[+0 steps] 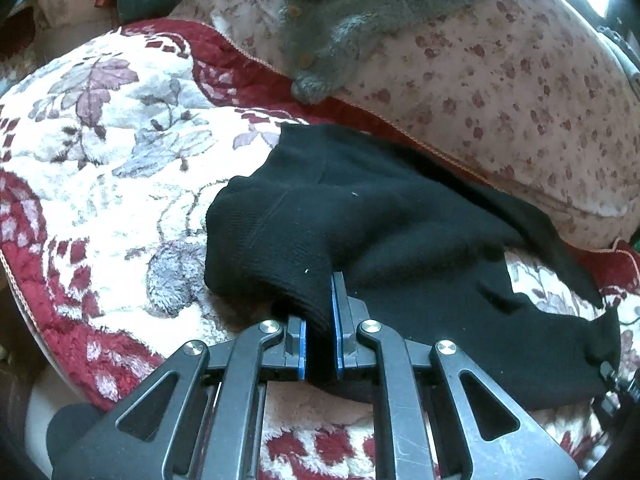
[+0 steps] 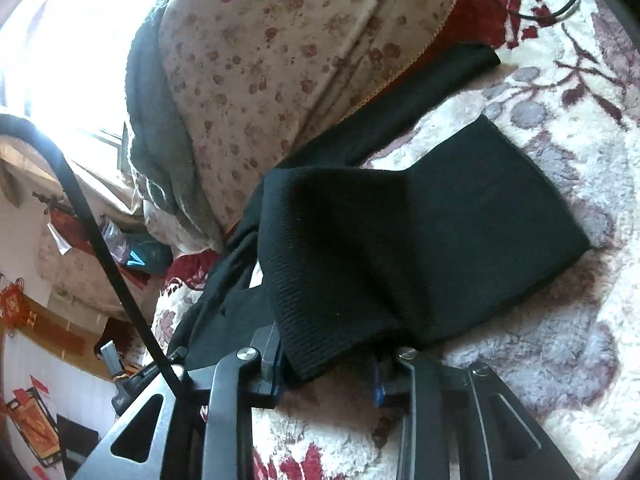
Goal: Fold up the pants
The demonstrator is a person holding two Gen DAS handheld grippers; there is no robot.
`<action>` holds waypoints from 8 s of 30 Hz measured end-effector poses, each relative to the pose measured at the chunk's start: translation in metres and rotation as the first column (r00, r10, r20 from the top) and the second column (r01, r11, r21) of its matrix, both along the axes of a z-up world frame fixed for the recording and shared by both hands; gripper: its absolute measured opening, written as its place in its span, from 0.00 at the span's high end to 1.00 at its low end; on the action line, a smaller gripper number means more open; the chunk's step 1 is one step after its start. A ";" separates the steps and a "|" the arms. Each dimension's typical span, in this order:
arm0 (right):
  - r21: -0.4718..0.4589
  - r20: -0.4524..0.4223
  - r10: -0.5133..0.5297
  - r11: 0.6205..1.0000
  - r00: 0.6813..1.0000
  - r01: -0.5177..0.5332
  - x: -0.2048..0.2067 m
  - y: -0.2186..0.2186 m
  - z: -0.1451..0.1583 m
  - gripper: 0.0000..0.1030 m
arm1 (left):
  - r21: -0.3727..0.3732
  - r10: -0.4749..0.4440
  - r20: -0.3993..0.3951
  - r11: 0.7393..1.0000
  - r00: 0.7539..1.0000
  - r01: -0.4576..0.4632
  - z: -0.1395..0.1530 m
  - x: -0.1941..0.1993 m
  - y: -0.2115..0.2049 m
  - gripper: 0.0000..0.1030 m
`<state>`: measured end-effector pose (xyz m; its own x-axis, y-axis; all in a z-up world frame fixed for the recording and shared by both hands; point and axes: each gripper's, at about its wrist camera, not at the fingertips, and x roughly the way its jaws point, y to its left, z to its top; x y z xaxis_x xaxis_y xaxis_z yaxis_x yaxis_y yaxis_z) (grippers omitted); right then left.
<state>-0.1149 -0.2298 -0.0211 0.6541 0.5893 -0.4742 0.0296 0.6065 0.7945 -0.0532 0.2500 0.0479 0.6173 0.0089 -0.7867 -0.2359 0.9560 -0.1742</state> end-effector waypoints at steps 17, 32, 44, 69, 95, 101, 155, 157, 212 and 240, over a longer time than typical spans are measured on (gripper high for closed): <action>-0.063 -0.074 -0.234 0.971 0.969 0.230 -0.032 -0.069 0.002 0.58 | 0.008 0.006 -0.032 1.000 0.999 -0.005 -0.010 0.005 -0.001 0.91; -0.078 0.176 -0.308 0.942 0.935 0.325 -0.056 -0.118 0.057 0.94 | -0.068 -0.017 0.015 0.998 1.000 0.018 0.022 -0.006 0.001 0.92; -0.333 -0.009 -0.368 0.878 0.930 0.344 -0.063 -0.134 0.028 0.88 | 0.014 0.036 -0.054 0.999 0.998 -0.035 -0.014 -0.014 0.008 0.74; -0.185 0.018 -0.092 0.978 0.996 0.094 0.007 -0.051 0.045 0.58 | -0.044 -0.013 0.037 0.999 0.999 0.015 0.041 -0.015 -0.010 0.66; 0.027 -0.100 -0.281 0.958 0.955 0.285 0.139 -0.110 -0.014 0.47 | -0.269 -0.069 -0.141 0.963 0.988 0.029 -0.018 0.186 -0.076 0.49; 0.057 -0.101 -0.292 0.953 0.951 0.299 0.152 -0.117 -0.018 0.47 | -0.257 -0.020 -0.204 0.966 0.979 -0.034 -0.039 0.215 -0.081 0.49; 0.033 -0.127 -0.173 0.983 0.977 0.179 0.110 -0.092 -0.008 0.49 | -0.332 -0.140 -0.055 0.936 0.989 0.114 0.005 0.166 -0.080 0.63; 0.043 -0.127 -0.186 0.980 0.974 0.193 0.113 -0.094 -0.009 0.49 | -0.349 -0.129 -0.047 0.931 0.991 0.105 0.001 0.170 -0.082 0.61; 0.058 0.060 -0.203 0.978 0.977 0.200 -0.029 -0.114 0.003 0.95 | -0.125 -0.208 0.037 0.969 0.977 0.211 -0.017 -0.001 -0.113 0.95; -0.146 0.083 0.254 0.960 0.964 -0.240 0.025 0.068 0.048 0.62 | -0.234 0.071 0.021 0.970 0.997 -0.065 -0.009 -0.039 0.048 0.61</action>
<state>-0.0899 -0.1620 0.0267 0.5443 0.6743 -0.4991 -0.2097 0.6854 0.6973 -0.0918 0.2984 0.0387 0.6442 -0.1301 -0.7537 -0.2904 0.8700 -0.3985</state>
